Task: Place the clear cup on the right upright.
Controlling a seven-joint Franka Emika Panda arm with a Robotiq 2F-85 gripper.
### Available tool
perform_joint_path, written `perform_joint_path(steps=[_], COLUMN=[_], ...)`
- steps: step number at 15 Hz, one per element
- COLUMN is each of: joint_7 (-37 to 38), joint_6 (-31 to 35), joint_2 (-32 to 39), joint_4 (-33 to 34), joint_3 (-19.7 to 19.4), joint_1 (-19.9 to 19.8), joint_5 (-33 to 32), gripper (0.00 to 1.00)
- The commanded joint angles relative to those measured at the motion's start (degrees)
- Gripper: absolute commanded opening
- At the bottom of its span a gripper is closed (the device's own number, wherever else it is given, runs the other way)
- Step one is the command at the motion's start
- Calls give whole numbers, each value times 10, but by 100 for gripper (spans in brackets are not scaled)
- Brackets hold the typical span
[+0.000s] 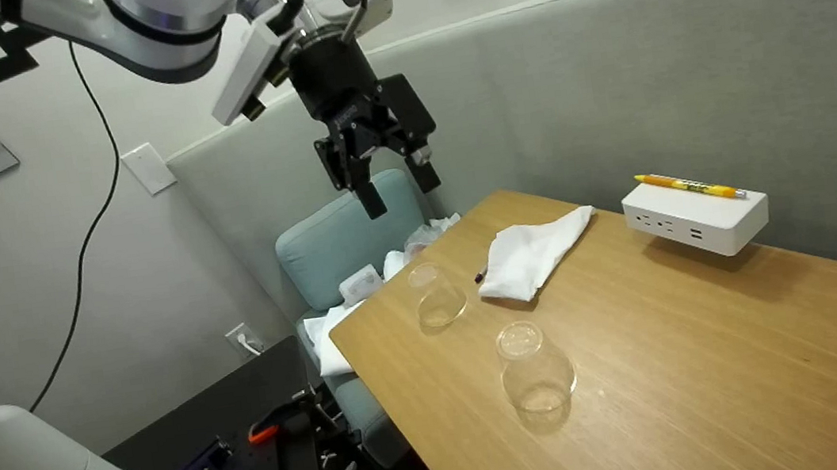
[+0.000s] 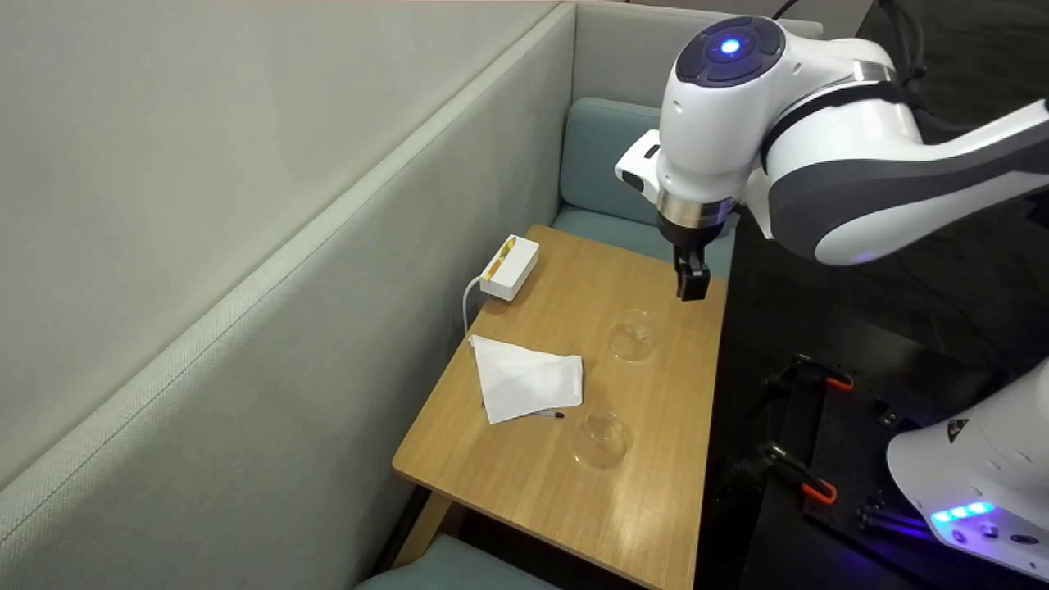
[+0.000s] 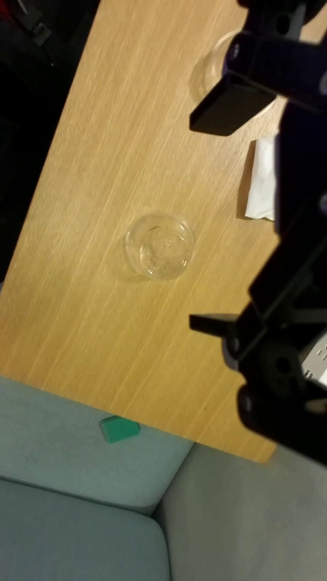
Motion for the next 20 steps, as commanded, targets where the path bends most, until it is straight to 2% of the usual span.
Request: perform_joint_path(steps=[1, 2, 6, 12, 13, 15, 17, 20], joint_7=[-5, -25, 6, -22, -3, -6, -9, 49], joint_6=[18, 31, 53, 28, 42, 42, 41, -17], joint_2=[28, 40, 114, 200, 183, 200, 202, 227], joint_4=[-8, -13, -12, 0, -14, -11, -7, -1], joint_3=[8, 10, 23, 8, 16, 11, 10, 15], joint_1=[15, 21, 36, 43, 40, 38, 38, 66], joint_5=[-37, -54, -195, -393, -353, -382, -385, -446], gripper=[100, 100, 100, 100, 100, 100, 100, 100])
